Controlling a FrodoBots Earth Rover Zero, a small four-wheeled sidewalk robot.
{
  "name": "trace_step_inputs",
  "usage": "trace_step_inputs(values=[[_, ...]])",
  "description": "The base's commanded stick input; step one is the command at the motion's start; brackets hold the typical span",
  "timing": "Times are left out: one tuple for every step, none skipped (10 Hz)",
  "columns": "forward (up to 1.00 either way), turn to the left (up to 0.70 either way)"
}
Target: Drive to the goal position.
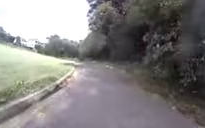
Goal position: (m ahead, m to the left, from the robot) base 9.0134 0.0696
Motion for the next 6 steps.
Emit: trace_step_inputs(values=[[1.0,0.0],[1.0,0.0],[1.0,0.0],[1.0,0.0],[1.0,0.0],[1.0,0.0]])
